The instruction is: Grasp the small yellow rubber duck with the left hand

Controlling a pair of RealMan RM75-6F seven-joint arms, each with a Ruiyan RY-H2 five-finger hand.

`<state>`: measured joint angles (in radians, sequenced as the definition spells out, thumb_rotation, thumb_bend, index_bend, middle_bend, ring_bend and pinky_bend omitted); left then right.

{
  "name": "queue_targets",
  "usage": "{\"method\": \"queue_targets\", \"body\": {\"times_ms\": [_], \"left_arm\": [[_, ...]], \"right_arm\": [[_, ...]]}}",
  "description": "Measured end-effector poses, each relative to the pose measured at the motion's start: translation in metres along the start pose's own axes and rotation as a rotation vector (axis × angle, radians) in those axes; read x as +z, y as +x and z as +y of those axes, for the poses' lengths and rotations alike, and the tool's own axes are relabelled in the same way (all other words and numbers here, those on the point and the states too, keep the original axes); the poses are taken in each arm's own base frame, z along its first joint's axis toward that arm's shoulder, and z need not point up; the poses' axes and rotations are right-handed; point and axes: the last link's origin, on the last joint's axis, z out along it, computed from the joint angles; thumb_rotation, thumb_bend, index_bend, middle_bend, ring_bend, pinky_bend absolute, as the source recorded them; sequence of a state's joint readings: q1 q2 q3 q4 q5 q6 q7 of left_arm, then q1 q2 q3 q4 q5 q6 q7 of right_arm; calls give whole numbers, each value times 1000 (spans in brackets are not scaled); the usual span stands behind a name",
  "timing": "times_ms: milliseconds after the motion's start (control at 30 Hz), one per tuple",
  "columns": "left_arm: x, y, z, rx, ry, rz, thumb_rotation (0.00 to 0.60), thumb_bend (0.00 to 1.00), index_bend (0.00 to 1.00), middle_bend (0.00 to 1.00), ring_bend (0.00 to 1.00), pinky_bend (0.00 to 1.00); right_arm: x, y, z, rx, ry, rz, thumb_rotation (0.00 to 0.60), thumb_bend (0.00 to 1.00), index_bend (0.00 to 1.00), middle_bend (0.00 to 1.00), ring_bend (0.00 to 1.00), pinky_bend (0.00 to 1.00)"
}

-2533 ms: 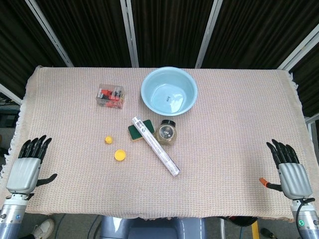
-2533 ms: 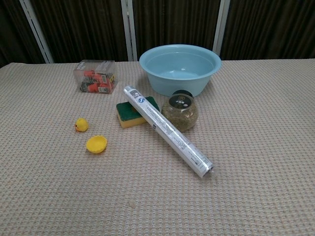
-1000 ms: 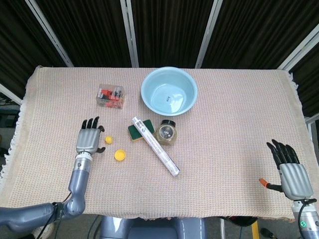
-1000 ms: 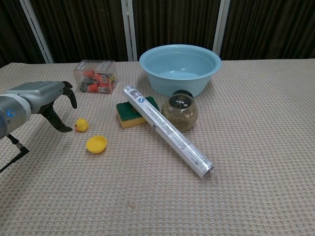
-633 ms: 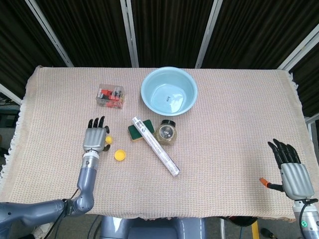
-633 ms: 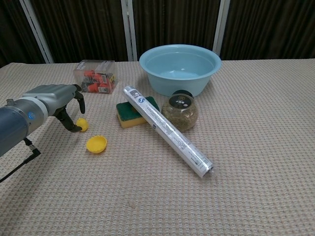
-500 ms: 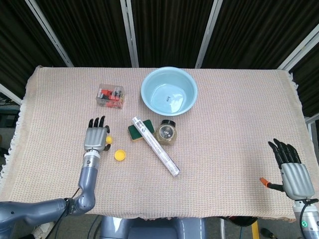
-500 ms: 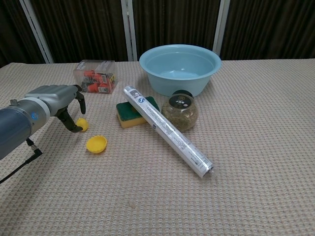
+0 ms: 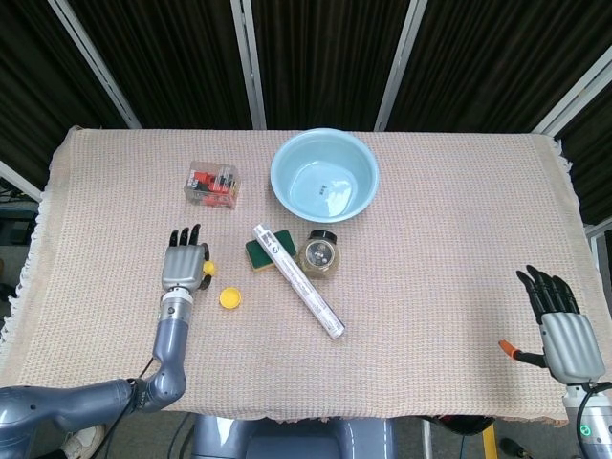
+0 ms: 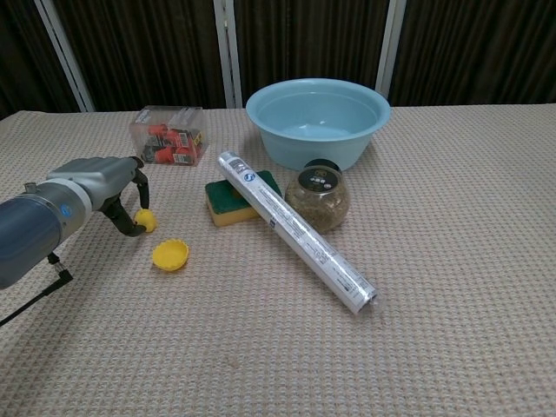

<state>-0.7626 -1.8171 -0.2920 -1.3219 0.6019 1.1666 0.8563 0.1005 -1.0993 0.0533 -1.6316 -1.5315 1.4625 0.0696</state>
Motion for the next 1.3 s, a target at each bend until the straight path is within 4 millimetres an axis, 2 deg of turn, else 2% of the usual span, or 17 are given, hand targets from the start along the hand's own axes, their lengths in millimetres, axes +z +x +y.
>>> {"method": "queue_targets", "body": {"times_ms": [100,300,500,867,1033,1300], "left_arm": [[0,-1,1,5,-6,0,600,370,457,0,0,0],[-2,0,1,-11,-12,5,600,372,459,0,0,0],[-9,10,2,-57,-41,26,600,371,457,0,0,0],[-42,39,2,-98,-177,56,600,370,454,0,0,0],[-57,34,-1,-62,-227,30,600,370,455,0,0,0],[-64,18,3,-40,-249,-12,600,370,451,0,0,0]], "right_arm": [[0,0,0,0,4,2,600,48,21,0,0,40],[-1,1,1,-3,3,8,600,48,21,0,0,40],[0,1,1,-5,1,10,600,49,20,0,0,40],[-1,0,1,-11,-1,11,600,49,21,0,0,40],[-1,0,0,-11,-3,15,600,48,21,0,0,40],[0,0,1,-10,-5,17,600,49,21,0,0,40]]}}
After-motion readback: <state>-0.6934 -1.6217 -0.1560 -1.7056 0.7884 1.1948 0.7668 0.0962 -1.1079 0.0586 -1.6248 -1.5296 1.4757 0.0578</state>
